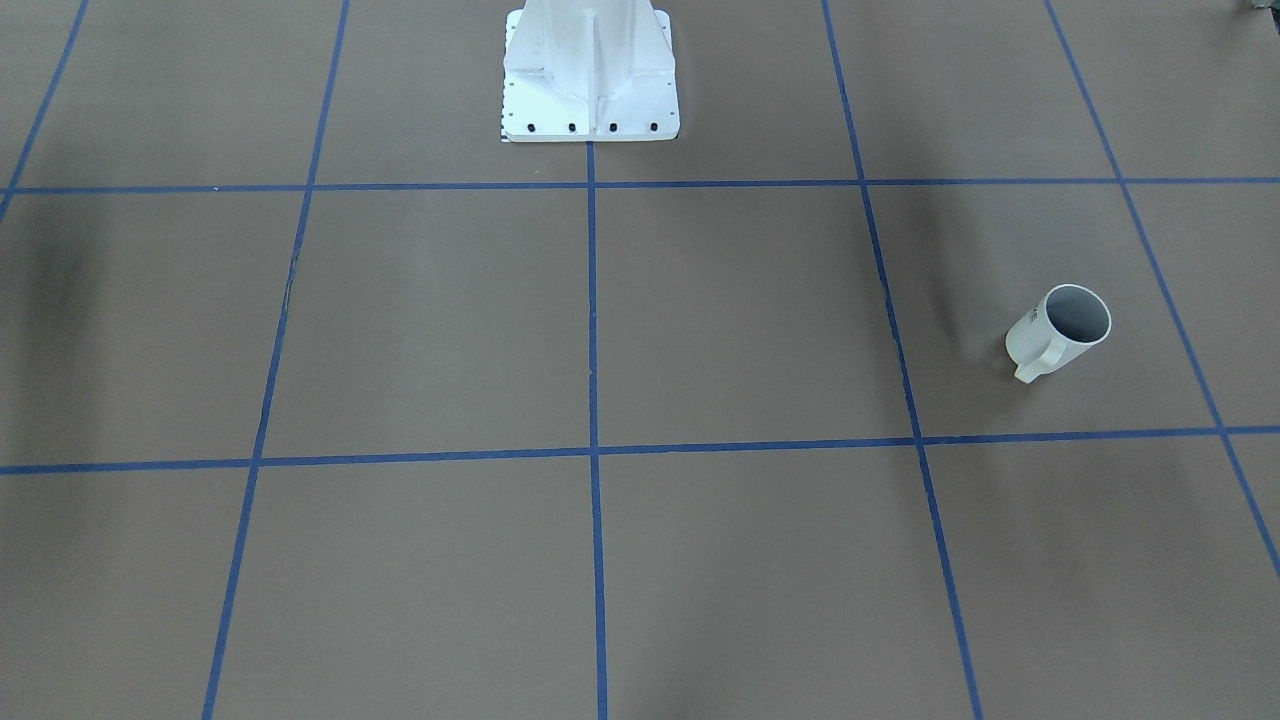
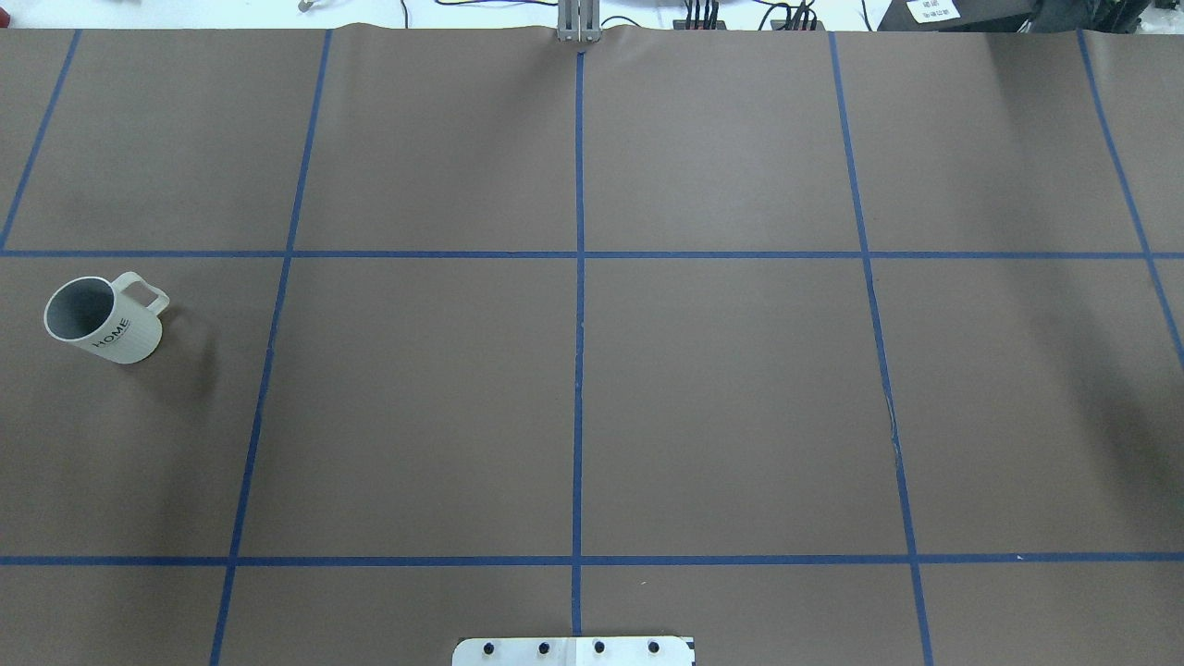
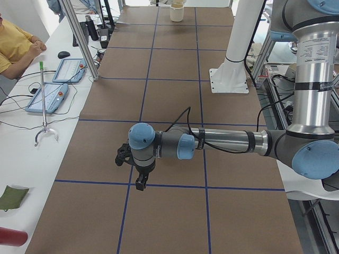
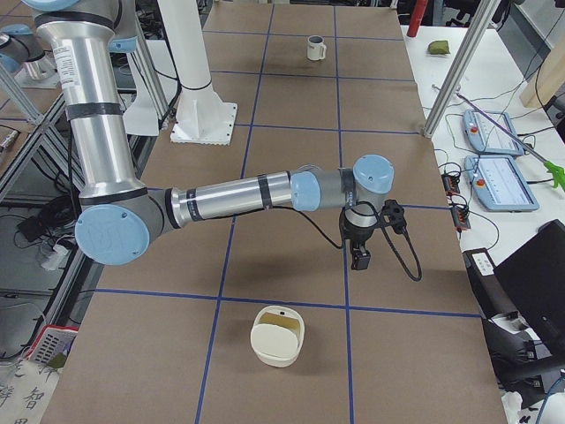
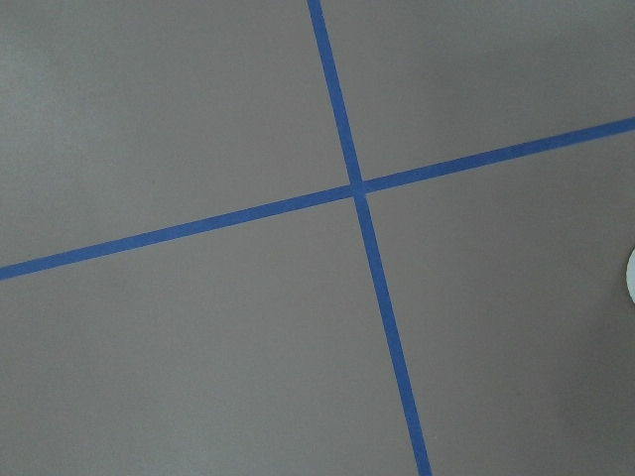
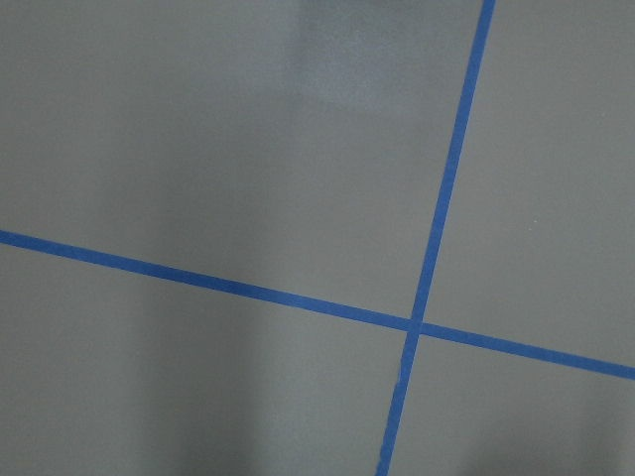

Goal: Left arm hands cup to right arm to dump lemon

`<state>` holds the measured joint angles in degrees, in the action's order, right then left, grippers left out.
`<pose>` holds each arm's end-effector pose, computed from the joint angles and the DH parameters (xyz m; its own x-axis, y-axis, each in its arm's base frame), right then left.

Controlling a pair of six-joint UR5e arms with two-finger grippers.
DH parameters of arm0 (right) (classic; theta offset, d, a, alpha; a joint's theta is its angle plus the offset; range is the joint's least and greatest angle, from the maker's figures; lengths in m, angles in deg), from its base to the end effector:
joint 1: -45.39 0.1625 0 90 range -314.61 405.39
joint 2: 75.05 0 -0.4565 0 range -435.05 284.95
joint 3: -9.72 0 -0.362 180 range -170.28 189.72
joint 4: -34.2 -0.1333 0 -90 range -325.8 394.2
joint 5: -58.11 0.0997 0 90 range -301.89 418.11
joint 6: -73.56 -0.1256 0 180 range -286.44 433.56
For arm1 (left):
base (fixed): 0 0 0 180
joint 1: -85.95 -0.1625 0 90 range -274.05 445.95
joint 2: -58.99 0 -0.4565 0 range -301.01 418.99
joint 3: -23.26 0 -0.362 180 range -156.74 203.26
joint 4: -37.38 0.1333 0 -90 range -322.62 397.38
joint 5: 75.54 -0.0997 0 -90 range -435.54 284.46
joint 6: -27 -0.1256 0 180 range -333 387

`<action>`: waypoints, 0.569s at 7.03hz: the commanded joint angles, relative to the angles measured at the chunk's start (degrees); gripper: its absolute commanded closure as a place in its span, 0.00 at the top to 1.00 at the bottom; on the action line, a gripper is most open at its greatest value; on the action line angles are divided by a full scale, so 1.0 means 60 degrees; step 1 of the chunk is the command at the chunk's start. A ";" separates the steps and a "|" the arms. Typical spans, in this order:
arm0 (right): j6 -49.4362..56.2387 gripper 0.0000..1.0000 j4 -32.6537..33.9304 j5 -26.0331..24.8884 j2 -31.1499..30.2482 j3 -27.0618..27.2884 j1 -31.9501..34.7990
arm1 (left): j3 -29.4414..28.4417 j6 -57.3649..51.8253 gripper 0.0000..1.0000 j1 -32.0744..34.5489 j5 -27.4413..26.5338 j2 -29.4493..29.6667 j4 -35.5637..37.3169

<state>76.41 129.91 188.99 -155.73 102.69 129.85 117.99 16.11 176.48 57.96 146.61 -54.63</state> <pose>-0.0010 -0.5400 0.6188 0.7396 -0.1966 0.6437 0.1328 0.9802 0.1468 -0.0510 -0.4486 0.6870 0.7145 0.2332 -0.6596 -0.1281 0.9705 0.2043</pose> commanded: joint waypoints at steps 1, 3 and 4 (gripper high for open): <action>-0.0006 1.00 -0.0028 0.0014 -0.0654 -0.0100 0.0015 | -0.0011 -0.0002 1.00 0.0000 -0.0014 0.0001 -0.0017; -0.0005 1.00 -0.0409 0.0028 -0.1214 -0.0086 0.0029 | 0.0003 -0.0016 1.00 -0.0001 0.0044 -0.0013 -0.0017; -0.0020 1.00 -0.0409 0.0013 -0.1216 -0.0100 0.0029 | 0.0003 -0.0016 1.00 -0.0015 0.0016 -0.0013 -0.0017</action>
<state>76.38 127.79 189.07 -162.28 102.05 129.99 117.94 16.03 176.43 58.09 146.57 -54.73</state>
